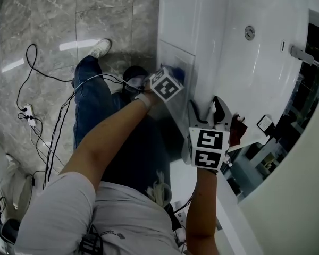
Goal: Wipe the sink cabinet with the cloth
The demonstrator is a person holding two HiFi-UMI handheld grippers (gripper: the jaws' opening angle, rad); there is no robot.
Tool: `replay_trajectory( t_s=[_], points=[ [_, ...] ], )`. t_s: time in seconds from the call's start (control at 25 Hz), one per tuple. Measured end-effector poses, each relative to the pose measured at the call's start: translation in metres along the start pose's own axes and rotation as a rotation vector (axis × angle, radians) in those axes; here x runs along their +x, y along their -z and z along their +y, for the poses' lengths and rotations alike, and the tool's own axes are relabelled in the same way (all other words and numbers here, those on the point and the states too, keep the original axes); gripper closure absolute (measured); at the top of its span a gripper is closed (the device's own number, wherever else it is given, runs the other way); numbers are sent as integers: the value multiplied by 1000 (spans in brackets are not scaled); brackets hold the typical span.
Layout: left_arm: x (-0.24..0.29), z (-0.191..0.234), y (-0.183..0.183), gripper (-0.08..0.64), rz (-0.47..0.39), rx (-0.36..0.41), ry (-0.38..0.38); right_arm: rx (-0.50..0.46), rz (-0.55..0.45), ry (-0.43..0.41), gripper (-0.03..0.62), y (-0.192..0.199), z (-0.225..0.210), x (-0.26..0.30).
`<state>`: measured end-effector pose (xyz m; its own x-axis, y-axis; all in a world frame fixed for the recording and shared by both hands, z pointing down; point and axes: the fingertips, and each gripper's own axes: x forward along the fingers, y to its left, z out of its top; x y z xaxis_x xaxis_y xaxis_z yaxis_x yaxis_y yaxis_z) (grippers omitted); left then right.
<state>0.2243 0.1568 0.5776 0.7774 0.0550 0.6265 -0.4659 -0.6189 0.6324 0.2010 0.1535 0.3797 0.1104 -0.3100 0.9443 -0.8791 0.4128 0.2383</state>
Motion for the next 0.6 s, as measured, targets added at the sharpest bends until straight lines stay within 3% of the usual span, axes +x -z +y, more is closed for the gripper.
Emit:
replay_trajectory(
  t_s=[0.12,0.48,0.6],
  points=[
    [7,22,2,460,-18,-80,-50,-1,-5,4,327,0,0,-1],
    [44,44,30,460,42,-171,2,2,-30,32,327,-1,0,-2],
    [50,57,41,460,34,-181,-13,3,-41,58,327,-3,0,0]
  ],
)
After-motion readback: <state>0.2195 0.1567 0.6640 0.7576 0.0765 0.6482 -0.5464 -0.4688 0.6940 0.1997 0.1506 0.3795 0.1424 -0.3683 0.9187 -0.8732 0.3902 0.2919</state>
